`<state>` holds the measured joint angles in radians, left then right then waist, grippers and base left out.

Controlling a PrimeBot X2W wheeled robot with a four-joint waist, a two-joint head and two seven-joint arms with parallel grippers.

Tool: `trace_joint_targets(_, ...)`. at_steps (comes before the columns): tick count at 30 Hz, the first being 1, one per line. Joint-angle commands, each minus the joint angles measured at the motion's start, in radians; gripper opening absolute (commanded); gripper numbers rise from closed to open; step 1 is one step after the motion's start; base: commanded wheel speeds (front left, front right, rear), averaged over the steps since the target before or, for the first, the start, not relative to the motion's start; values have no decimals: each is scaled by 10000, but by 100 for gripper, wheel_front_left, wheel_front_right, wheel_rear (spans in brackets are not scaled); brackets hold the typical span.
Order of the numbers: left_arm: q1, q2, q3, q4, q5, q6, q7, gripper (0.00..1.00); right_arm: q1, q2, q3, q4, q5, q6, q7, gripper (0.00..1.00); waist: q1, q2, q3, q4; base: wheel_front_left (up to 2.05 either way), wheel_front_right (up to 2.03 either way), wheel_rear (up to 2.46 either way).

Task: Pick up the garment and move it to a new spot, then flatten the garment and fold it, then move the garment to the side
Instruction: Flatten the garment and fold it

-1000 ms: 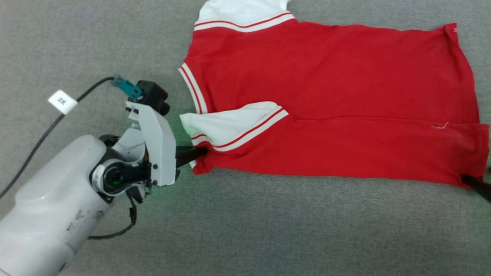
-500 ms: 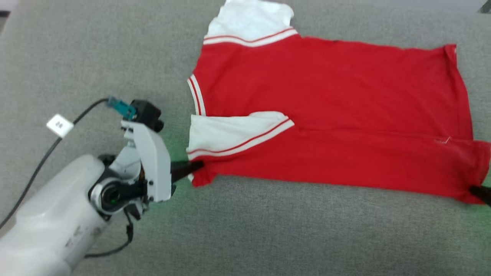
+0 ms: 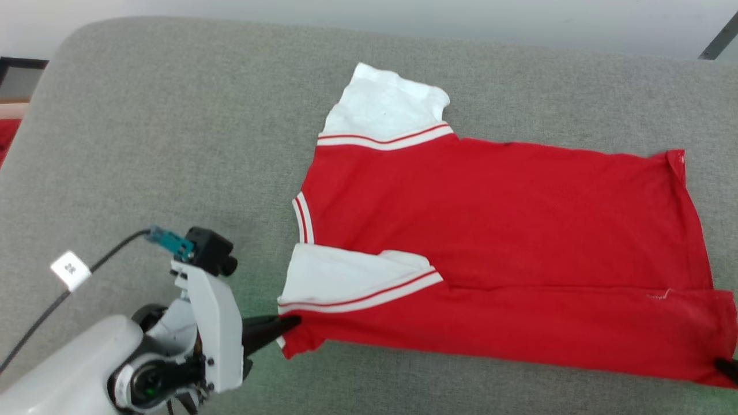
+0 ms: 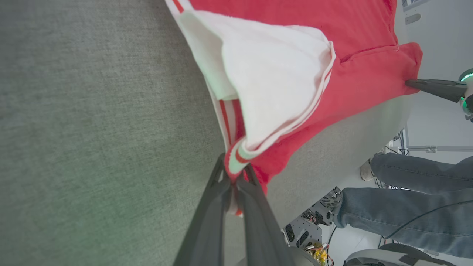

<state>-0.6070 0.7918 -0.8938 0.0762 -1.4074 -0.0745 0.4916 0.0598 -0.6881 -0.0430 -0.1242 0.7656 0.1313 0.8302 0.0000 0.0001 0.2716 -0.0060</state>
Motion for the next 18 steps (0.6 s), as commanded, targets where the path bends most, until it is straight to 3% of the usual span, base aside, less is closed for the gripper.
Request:
trace_joint_targets(1, 255, 130, 18, -273, 75, 116, -120, 0, 328, 108, -237, -185, -83, -11, -12, 0, 0, -1, -35, 17, 0, 0, 0)
trace_joint_targets(6, 603, 327, 69, -805, 134, 410, -430, 0, 838, 411, -648, -718, -206, -11, 50, 4, 0, -1, -181, 40, 0, 0, 0)
trace_joint_targets(7, 642, 341, 104, -838, 176, 446, -547, 0, 825, 475, -710, -808, -261, -11, -36, 39, 0, -1, -217, 35, 0, 0, 0)
trace_joint_targets(8, 676, 339, 169, -863, 237, 482, -730, 46, 757, 581, -809, -854, -334, -11, -148, 100, 0, -1, -263, 33, 0, 0, 0)
trace_joint_targets(9, 766, 317, 260, -843, 217, 561, -946, 83, 672, 713, -908, -856, -396, -11, -243, 100, 0, -1, -314, 27, 0, 0, 0)
trace_joint_targets(10, 870, 301, 345, -845, 206, 628, -1169, 100, 563, 799, -984, -913, -463, -9, -363, 100, 0, -1, -359, 23, 0, 0, 0)
trace_joint_targets(18, 1881, 113, 994, -1006, 1128, 1199, -4021, 100, -32, 1524, -1334, -822, -1335, -11, -2138, 100, 0, -1, -701, 297, 0, 0, 0)
